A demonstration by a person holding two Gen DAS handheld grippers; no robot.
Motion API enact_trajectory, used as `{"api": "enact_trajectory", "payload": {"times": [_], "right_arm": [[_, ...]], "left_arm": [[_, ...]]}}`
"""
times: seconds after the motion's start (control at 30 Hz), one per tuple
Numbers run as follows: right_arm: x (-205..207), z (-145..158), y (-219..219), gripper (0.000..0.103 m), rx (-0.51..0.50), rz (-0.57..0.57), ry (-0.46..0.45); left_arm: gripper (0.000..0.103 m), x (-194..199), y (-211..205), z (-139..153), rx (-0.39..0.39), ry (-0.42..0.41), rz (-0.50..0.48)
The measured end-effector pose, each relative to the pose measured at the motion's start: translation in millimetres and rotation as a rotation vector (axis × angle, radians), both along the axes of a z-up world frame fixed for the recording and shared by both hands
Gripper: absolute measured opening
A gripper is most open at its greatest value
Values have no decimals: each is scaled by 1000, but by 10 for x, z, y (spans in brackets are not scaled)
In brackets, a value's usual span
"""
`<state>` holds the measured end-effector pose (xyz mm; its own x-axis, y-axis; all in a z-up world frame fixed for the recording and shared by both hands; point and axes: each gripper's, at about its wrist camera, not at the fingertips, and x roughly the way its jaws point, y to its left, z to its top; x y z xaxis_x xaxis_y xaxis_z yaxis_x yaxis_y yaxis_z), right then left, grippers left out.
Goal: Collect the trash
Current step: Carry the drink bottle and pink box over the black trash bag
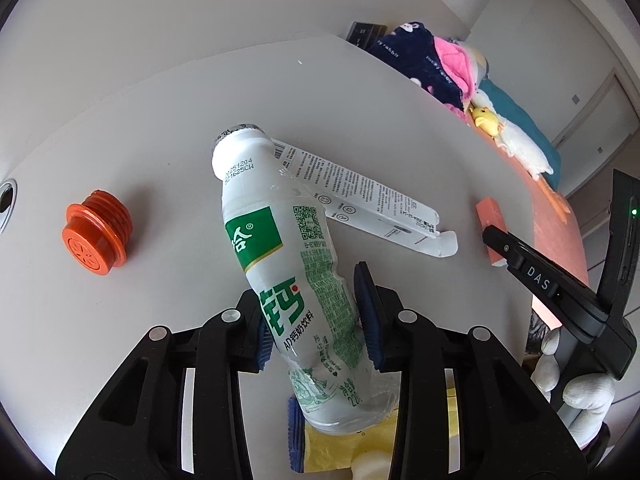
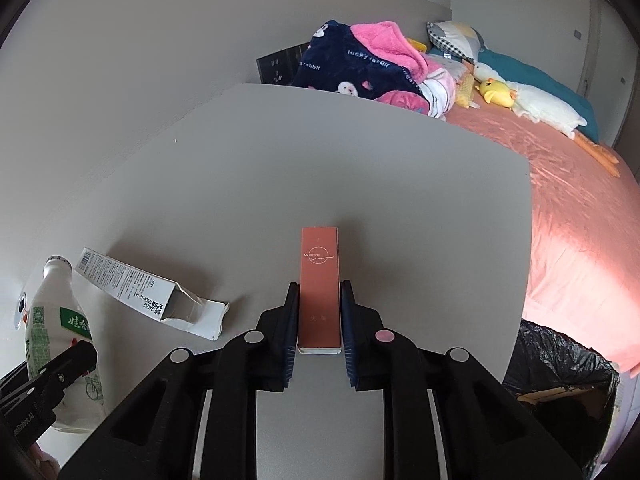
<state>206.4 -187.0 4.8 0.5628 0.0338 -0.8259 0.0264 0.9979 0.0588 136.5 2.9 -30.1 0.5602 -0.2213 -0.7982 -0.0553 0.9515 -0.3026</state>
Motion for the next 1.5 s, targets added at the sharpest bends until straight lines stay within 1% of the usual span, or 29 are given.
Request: {"api": "enact_trajectory", "payload": {"times": [0.2, 0.37, 0.7, 1.17, 1.5], "right_arm": [[-131, 135, -114, 21, 11, -8, -22], [-251, 244, -220, 21, 23, -20, -41], [-535, 416, -411, 21, 36, -43, -70], [-970, 528, -640, 21, 42, -72, -98], [-1210, 528, -827, 21, 54, -96, -101]], "left_arm": [[35, -72, -55, 150, -5, -39, -18], [35, -165, -183, 285, -3, -73, -61], [35, -296, -399, 444, -15, -115, -125], [35, -482, -756, 552, -20, -155, -235], [35, -539, -998, 595, 4, -176, -303]]}}
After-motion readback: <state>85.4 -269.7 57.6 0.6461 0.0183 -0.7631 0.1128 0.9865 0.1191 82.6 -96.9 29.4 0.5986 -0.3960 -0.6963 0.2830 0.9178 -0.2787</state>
